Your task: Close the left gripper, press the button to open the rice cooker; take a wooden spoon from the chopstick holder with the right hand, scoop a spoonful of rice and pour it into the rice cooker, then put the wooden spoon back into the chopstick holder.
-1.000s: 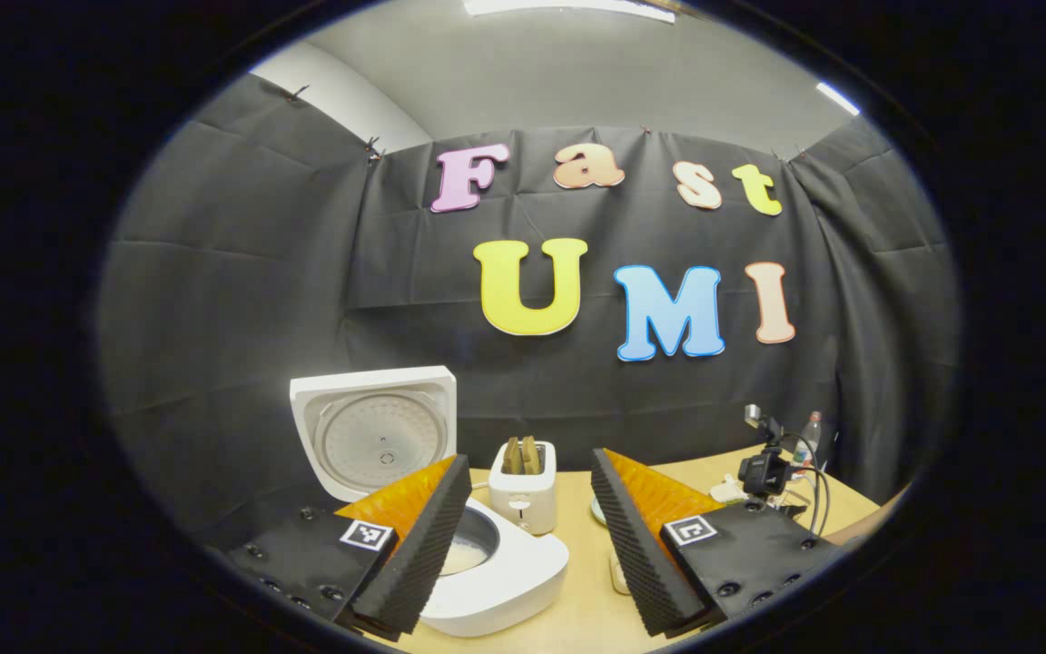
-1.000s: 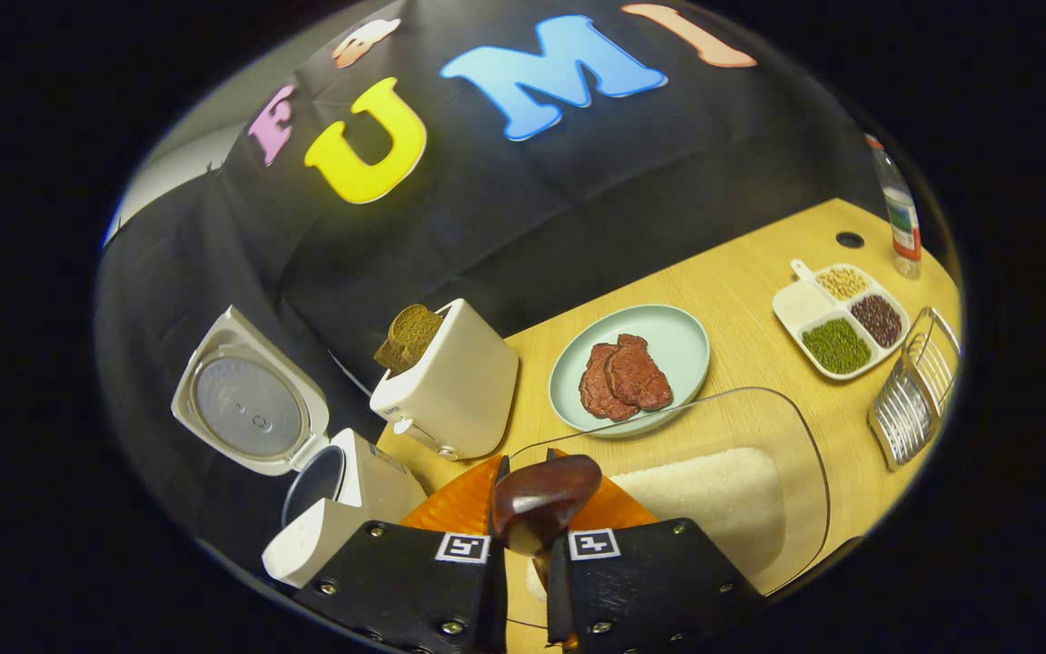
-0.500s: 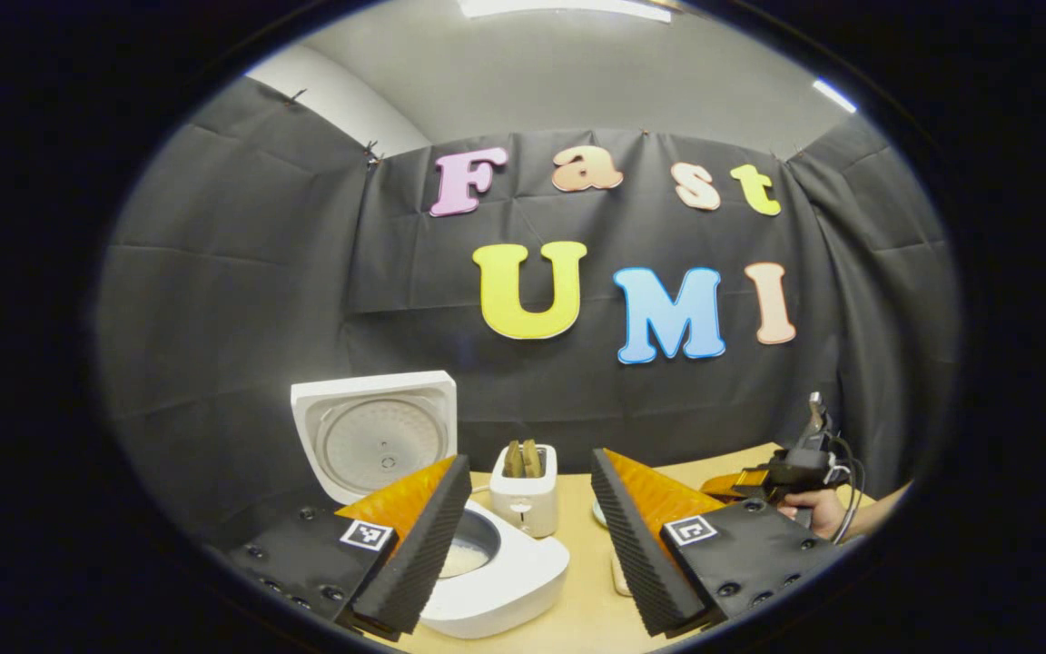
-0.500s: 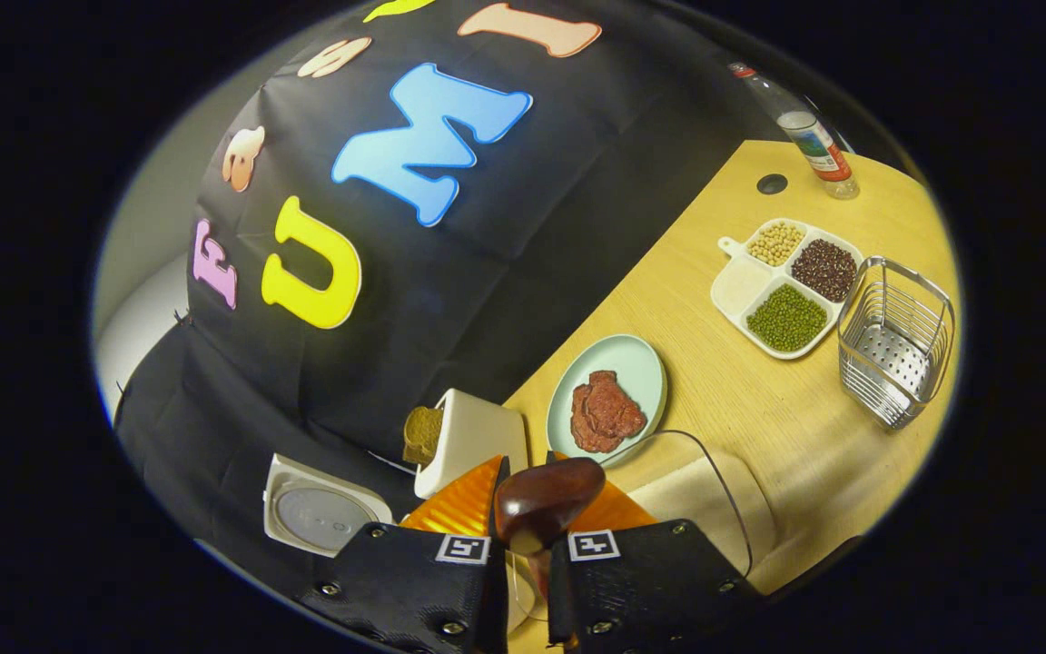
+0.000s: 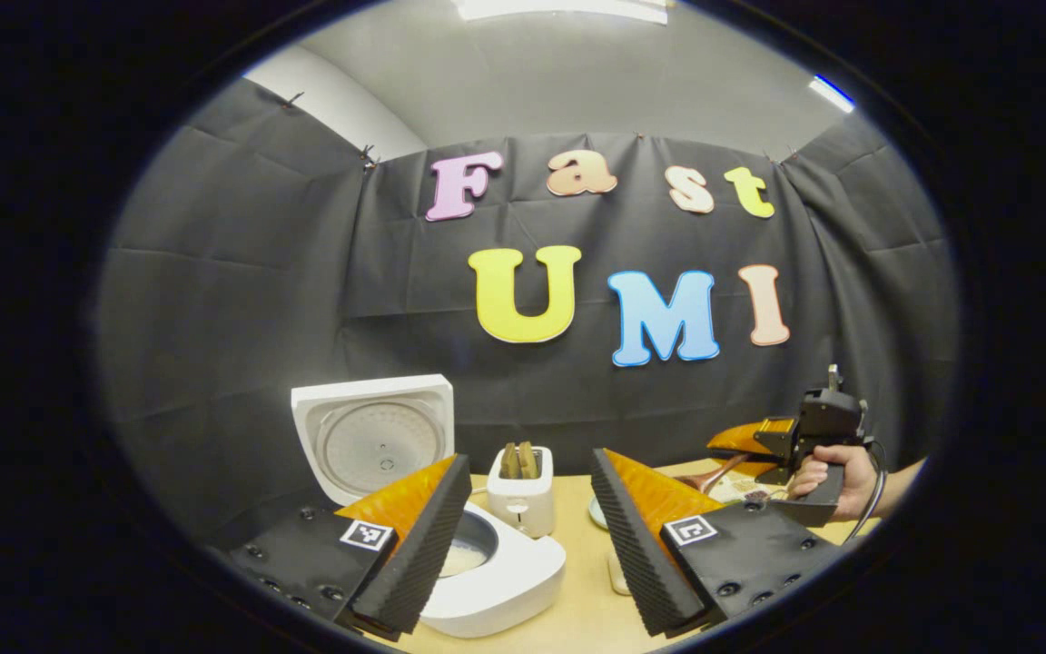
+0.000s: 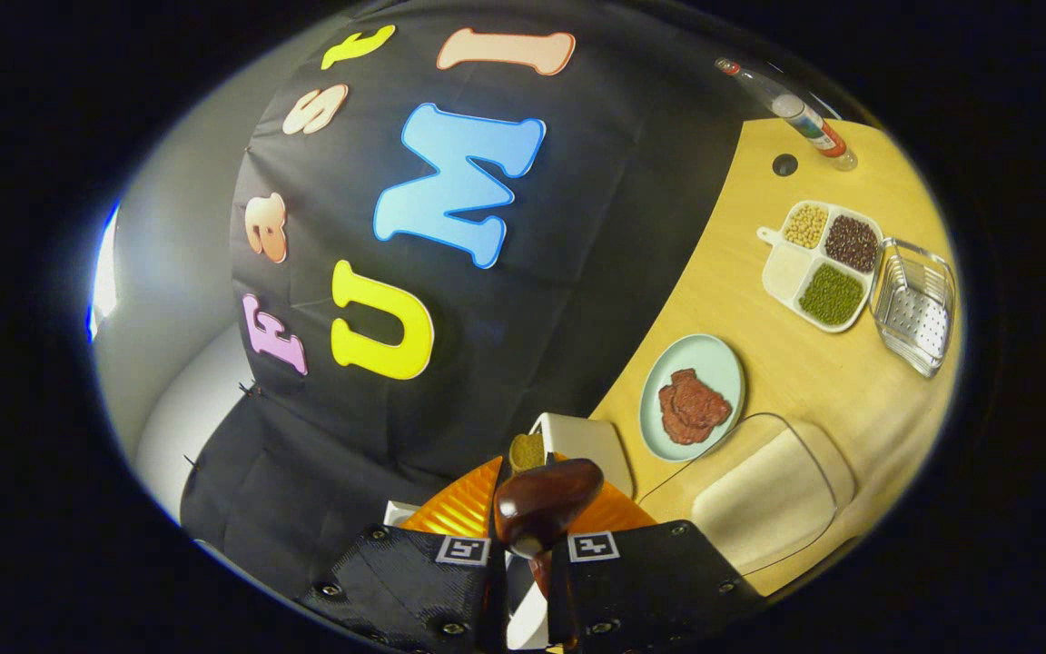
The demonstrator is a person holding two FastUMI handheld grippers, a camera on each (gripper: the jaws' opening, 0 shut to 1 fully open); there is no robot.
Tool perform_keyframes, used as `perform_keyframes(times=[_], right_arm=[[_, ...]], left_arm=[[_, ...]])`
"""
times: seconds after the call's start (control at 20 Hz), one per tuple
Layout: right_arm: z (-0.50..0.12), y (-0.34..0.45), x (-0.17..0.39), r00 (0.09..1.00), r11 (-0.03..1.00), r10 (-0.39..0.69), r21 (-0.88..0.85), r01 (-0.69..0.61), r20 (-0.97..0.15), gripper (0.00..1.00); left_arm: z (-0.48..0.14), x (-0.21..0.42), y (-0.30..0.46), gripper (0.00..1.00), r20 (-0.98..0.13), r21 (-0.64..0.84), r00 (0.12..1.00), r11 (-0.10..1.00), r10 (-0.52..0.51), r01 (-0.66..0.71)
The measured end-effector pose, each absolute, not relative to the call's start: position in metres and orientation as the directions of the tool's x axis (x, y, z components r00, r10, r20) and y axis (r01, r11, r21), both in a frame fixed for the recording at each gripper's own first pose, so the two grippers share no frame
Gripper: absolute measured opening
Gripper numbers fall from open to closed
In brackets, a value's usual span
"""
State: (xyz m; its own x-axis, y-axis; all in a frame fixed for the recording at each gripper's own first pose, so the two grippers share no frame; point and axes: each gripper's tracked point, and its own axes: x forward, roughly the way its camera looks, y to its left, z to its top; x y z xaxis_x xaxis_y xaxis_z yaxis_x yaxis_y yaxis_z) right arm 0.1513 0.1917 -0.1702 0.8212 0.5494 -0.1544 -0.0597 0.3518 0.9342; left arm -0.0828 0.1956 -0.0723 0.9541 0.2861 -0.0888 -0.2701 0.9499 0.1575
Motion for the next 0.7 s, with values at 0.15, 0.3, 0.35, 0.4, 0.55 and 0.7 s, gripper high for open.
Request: perform_keyframes(times=[0.15, 0.3, 0.35, 0.4, 0.55, 0.7], right_arm=[[-0.155, 0.217, 0.148, 0.804, 0.314, 0.582, 0.946, -0.083, -0.122, 0.17], [-0.142, 0.247, 0.143, 0.778, 0.304, 0.619, 0.946, -0.112, -0.107, 0.17], [-0.138, 0.257, 0.142, 0.77, 0.3, 0.63, 0.946, -0.121, -0.101, 0.17], [-0.136, 0.266, 0.14, 0.761, 0.296, 0.641, 0.946, -0.129, -0.097, 0.17], [-0.132, 0.292, 0.137, 0.737, 0.294, 0.67, 0.944, -0.149, -0.092, 0.17], [-0.129, 0.317, 0.134, 0.712, 0.299, 0.696, 0.94, -0.166, -0.096, 0.17]], left_arm=[[-0.066, -0.091, 0.205, 0.97, -0.079, 0.16, 0.949, 0.944, 0.305, -0.29], [-0.058, -0.096, 0.208, 0.97, -0.062, 0.188, 0.95, 0.938, 0.306, -0.29], [-0.057, -0.097, 0.209, 0.97, -0.06, 0.193, 0.951, 0.938, 0.304, -0.288], [-0.057, -0.098, 0.211, 0.97, -0.058, 0.192, 0.951, 0.938, 0.305, -0.289], [-0.056, -0.1, 0.216, 0.97, -0.054, 0.171, 0.95, 0.941, 0.306, -0.294], [-0.058, -0.106, 0.226, 0.97, -0.056, 0.165, 0.946, 0.938, 0.318, -0.306]])
